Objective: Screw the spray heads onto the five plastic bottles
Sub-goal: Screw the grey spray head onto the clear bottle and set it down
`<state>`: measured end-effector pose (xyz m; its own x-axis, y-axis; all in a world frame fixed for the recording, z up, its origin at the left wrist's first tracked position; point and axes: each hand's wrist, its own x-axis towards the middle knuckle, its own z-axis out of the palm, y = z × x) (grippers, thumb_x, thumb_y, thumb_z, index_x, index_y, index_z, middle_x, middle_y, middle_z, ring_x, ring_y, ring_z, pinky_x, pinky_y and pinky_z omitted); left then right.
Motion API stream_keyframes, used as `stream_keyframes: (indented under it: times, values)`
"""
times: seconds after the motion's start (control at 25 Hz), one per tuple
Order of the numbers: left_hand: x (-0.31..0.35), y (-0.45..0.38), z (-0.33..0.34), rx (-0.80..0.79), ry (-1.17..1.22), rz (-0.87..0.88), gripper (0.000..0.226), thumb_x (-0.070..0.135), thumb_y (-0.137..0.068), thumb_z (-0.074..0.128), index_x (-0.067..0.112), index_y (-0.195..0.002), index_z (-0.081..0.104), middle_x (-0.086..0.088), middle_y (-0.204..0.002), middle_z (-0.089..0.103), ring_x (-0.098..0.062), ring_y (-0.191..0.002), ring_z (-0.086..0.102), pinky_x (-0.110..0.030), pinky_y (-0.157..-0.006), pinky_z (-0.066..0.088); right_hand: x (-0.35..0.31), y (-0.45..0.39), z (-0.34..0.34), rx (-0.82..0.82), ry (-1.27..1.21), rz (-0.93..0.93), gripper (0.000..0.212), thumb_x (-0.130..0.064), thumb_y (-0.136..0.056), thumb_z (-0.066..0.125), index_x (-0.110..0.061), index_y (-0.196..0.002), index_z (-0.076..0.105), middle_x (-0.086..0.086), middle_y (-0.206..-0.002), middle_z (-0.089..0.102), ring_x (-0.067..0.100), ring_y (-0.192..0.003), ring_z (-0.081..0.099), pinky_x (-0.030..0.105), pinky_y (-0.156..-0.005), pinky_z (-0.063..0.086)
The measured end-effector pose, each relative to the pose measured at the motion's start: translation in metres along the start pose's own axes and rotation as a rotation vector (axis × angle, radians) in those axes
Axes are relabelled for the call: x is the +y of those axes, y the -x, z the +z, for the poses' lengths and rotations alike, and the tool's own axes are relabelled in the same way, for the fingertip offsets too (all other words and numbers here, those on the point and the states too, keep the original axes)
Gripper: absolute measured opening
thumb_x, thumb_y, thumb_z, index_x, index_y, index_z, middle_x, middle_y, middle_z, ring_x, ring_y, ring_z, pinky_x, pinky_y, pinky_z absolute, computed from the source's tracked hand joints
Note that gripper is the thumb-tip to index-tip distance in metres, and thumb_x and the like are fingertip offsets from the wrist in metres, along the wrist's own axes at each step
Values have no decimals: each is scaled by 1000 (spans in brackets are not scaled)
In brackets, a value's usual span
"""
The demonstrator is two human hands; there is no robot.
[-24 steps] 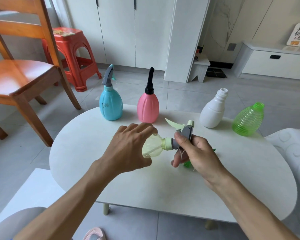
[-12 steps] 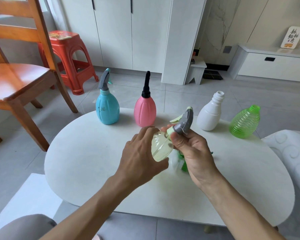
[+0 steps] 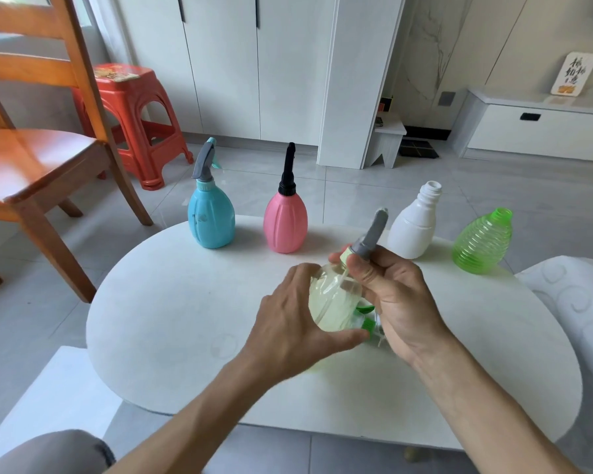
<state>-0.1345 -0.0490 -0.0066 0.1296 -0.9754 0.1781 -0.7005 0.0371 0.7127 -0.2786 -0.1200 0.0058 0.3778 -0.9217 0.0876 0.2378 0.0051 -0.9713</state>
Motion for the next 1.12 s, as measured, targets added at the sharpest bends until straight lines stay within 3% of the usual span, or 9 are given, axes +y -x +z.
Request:
stream_keyframes:
  times: [0.12, 0.16, 0.32, 0.44, 0.56, 0.72, 0.8, 1.0, 1.12]
  values:
    - [-7, -16, -25, -259, 426, -71, 79, 57, -54, 87, 36, -122, 54, 13, -115, 66, -7, -102, 64, -41, -90, 55, -14, -3, -11, -160, -60, -36, 26, -33, -77, 79, -19, -97, 74, 7, -103, 75, 28, -108, 66, 51, -98, 47]
    - [-5, -15, -24, -243, 395, -47, 77, 53, -56, 87, 33, -123, 55, 13, -116, 66, -8, -102, 64, -41, -91, 54, -14, -2, -10, -167, -41, -34, 27, -33, -76, 79, -18, -98, 75, 8, -103, 75, 28, -107, 66, 51, -100, 45]
    - [5, 2, 8, 118, -24, -7, 72, 55, -59, 82, 25, -114, 48, 14, -114, 50, -10, -94, 56, -35, -81, 49, 2, 1, 3, -36, 51, 2, 24, -30, -74, 80, -12, -90, 75, 14, -99, 70, 20, -95, 65, 51, -99, 47]
    - [-4, -10, -7, -156, 360, -118, 81, 56, -54, 87, 35, -122, 48, 16, -118, 61, -2, -106, 59, -29, -88, 53, -6, -1, -7, -179, 3, -42, 26, -34, -77, 79, -17, -97, 75, 8, -104, 75, 21, -104, 68, 35, -91, 52]
    - [-8, -16, -19, -363, 488, -92, 89, 51, -54, 90, 41, -133, 50, 16, -126, 62, -3, -116, 59, -32, -95, 52, -15, -3, -15, -316, -7, -62, 34, -39, -80, 77, -16, -103, 72, 9, -109, 73, 28, -113, 64, 44, -102, 47]
    - [1, -3, 1, -18, 242, -112, 62, 53, -53, 80, 41, -111, 59, 23, -101, 65, 4, -95, 61, -13, -76, 48, -4, 0, -6, -137, 16, 3, 32, -38, -74, 79, -17, -99, 77, 10, -103, 77, 23, -103, 69, 51, -107, 43]
    - [0, 0, 4, 78, 181, -95, 58, 56, -51, 75, 40, -104, 59, 23, -97, 64, 5, -92, 60, -14, -73, 45, -3, 2, -5, -119, 29, 25, 31, -37, -74, 78, -18, -98, 76, 11, -104, 77, 24, -104, 69, 56, -109, 40]
    - [-2, -5, -4, -202, 436, -94, 43, 45, -54, 81, 34, -92, 63, 18, -76, 63, -1, -69, 57, -24, -66, 46, -11, -1, -5, -348, -60, 24, 35, -34, -89, 64, -15, -119, 68, 15, -124, 69, 30, -127, 57, 59, -110, 36]
    - [-3, -9, -6, -316, 569, -74, 39, 35, -57, 82, 33, -92, 65, 17, -80, 66, -2, -76, 64, -21, -68, 48, -12, -2, -2, -364, -130, 53, 30, -32, -90, 64, -16, -114, 69, 12, -118, 71, 27, -119, 60, 53, -106, 41]
